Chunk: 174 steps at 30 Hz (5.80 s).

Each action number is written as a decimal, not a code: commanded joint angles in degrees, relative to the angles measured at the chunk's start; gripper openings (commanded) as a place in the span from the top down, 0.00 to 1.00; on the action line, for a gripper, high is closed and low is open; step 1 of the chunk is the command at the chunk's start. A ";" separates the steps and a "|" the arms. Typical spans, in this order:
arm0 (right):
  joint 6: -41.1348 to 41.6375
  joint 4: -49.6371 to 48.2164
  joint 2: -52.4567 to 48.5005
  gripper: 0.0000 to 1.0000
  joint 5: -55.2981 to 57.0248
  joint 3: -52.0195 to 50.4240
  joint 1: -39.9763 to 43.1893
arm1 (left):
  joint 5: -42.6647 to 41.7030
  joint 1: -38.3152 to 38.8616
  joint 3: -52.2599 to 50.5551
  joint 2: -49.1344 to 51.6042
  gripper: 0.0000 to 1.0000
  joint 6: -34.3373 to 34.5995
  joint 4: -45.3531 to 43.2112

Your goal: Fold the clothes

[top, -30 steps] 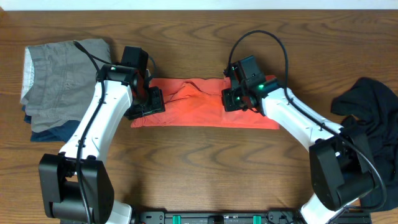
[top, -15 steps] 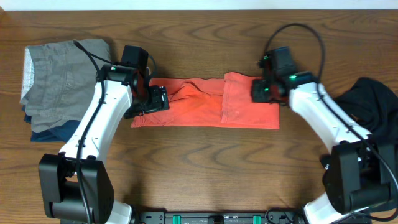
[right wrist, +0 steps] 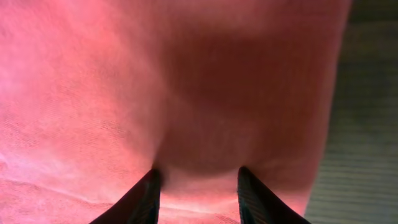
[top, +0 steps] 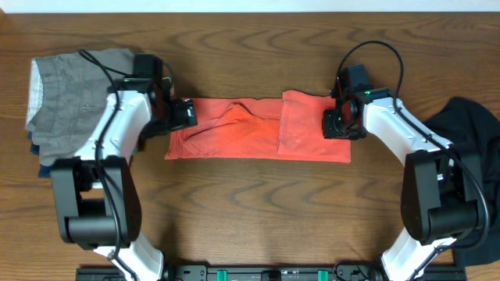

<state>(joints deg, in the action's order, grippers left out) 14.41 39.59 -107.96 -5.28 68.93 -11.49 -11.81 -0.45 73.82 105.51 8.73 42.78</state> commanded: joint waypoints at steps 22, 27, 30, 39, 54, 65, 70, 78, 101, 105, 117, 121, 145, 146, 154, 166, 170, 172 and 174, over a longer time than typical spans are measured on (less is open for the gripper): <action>-0.76 0.26 -0.79 0.61 0.37 0.66 -0.92 | -12.39 -1.38 -0.28 12.35 0.89 -10.21 -1.38; -0.79 0.26 -0.79 0.61 0.37 0.66 -0.92 | -9.40 -1.42 4.44 10.67 0.94 -9.97 7.87; -0.79 0.26 -0.79 0.61 0.35 0.66 -0.92 | -5.64 -1.42 9.40 8.76 0.94 -9.92 15.80; -1.01 0.81 -0.76 0.62 0.37 0.66 -1.60 | 2.27 -1.42 16.31 -0.33 0.94 -8.50 25.31; -2.49 0.57 -0.59 0.62 2.05 0.63 -1.36 | -11.91 0.94 17.70 -5.09 0.94 -2.60 19.56; -2.27 1.70 -0.59 0.62 1.60 0.63 -3.37 | -17.53 17.90 17.55 -2.89 0.94 9.86 6.88; -2.25 1.88 -0.83 0.62 1.62 0.26 -4.61 | -17.11 24.57 17.53 -0.33 0.94 10.05 3.04; -2.23 0.90 -0.92 0.62 1.62 -0.74 -6.58 | -17.11 29.94 17.49 2.45 0.94 10.03 -1.66; -0.28 9.84 2.58 0.62 9.94 0.72 -3.13 | -14.05 30.12 17.49 2.49 0.37 8.92 -5.46; -0.07 12.24 7.52 0.61 9.05 3.28 1.38 | -12.57 25.49 17.49 2.49 0.36 8.92 -2.29; -10.27 8.44 13.77 0.65 -23.78 3.45 -0.68 | -2.40 19.39 15.15 5.22 0.35 5.55 0.26; -10.23 6.45 10.58 0.67 -23.74 2.51 -5.40 | -2.43 19.37 15.15 9.18 0.35 5.05 0.33; 0.61 4.72 -4.87 0.65 12.79 2.64 -5.84 | -7.26 21.42 14.43 18.93 0.36 10.01 26.45; -0.39 2.82 -4.87 0.64 12.74 2.75 -5.18 | -8.96 22.14 14.43 18.93 0.39 10.03 28.11; -1.84 1.92 -3.69 0.62 12.35 6.99 -3.10 | -3.91 24.96 15.19 12.37 0.47 9.84 29.77; -1.05 11.32 6.71 0.59 0.22 7.85 -3.91 | 0.48 22.56 15.65 6.14 0.30 6.56 -0.72; 1.11 13.27 6.27 0.59 0.28 6.32 -4.35 | -1.60 23.34 15.65 9.97 0.30 6.56 -1.62; 2.21 13.33 6.27 0.59 0.33 5.09 -4.33 | -4.50 23.69 15.63 12.13 0.30 6.56 -0.85; 3.15 12.92 6.27 0.59 0.33 3.87 -4.33 | -6.10 24.06 15.61 14.12 0.30 6.58 0.00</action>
<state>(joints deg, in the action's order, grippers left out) 15.11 52.64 -101.34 -4.08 74.59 -14.63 -14.28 23.00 89.38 116.38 16.25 41.87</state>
